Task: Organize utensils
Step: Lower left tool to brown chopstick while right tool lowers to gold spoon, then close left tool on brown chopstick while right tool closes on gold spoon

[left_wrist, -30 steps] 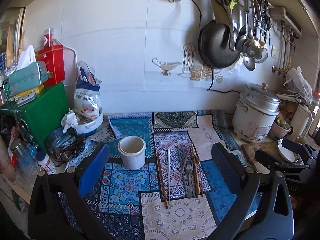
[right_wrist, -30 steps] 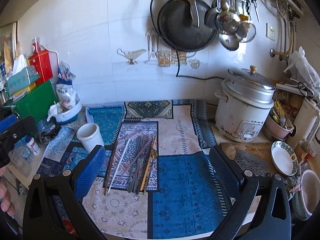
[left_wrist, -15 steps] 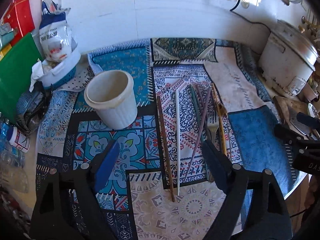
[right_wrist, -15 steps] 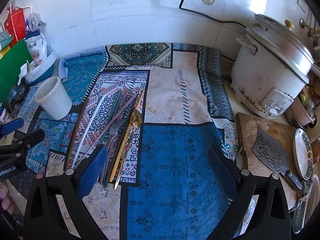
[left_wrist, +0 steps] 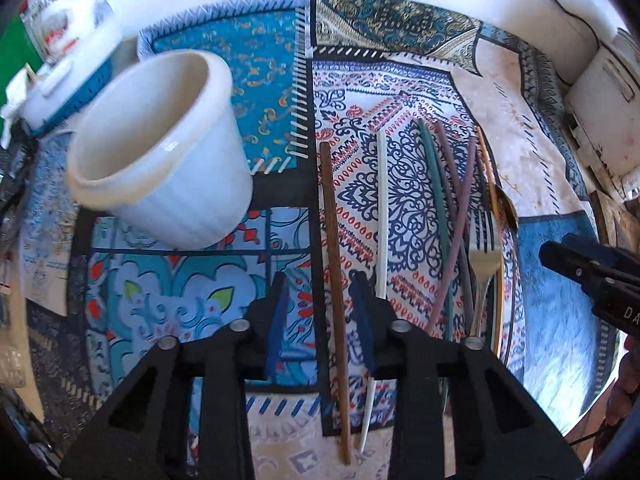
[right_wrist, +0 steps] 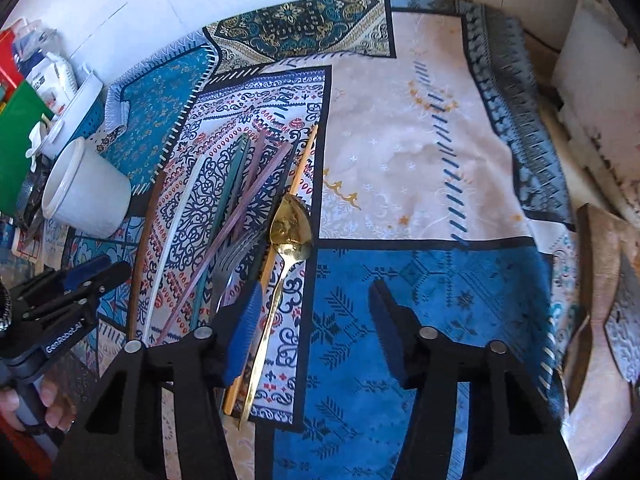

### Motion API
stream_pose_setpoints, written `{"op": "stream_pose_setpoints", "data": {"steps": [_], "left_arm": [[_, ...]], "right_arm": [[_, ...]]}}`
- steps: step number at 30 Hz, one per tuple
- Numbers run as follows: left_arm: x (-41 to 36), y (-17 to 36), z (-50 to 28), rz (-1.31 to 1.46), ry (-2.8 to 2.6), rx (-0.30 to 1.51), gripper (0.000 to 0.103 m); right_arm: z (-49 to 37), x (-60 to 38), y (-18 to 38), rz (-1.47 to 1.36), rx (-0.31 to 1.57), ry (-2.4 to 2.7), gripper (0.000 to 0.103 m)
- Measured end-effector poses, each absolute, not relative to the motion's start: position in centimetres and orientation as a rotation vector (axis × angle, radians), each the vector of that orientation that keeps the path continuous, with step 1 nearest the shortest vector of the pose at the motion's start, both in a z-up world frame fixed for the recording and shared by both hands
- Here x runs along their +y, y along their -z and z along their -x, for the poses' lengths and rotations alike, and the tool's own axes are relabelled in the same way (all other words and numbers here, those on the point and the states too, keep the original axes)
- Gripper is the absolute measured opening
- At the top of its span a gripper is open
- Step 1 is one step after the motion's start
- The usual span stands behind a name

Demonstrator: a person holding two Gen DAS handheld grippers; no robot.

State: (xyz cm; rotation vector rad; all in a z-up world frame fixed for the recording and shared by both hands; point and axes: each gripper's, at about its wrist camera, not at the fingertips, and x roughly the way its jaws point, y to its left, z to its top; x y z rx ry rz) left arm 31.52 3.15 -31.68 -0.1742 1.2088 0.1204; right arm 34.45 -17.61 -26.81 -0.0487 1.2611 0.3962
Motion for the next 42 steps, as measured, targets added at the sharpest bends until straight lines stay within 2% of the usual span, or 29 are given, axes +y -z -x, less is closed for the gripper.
{"op": "stream_pose_setpoints", "data": {"steps": [5, 6, 12, 22, 26, 28, 42], "left_arm": [[3.2, 32.6, -32.7, 0.170, -0.120, 1.218, 0.023], [3.2, 32.8, -32.8, 0.174, -0.121, 1.225, 0.020], [3.0, 33.1, -33.4, 0.156, -0.138, 1.228, 0.019], [2.2, 33.4, -34.7, 0.137, -0.119, 1.226, 0.018], [2.0, 33.4, -35.0, 0.123, -0.097, 1.232, 0.005], [2.0, 33.5, -35.2, 0.145, -0.061, 1.246, 0.005], [1.6, 31.8, -33.2, 0.171, -0.019, 1.202, 0.005]], "right_arm": [[-35.3, -17.2, 28.1, 0.032, 1.308, -0.418, 0.041], [-35.4, -17.1, 28.4, 0.029, 1.319, -0.424, 0.037], [-35.8, -16.3, 29.2, 0.032, 1.350, -0.457, 0.024], [-36.5, -15.3, 29.1, 0.019, 1.316, -0.419, 0.021], [-37.0, -14.6, 29.3, 0.023, 1.310, -0.412, 0.015], [-37.1, -14.3, 29.2, 0.026, 1.306, -0.416, 0.011], [-36.7, -15.1, 27.7, 0.041, 1.248, -0.390, 0.004]]}}
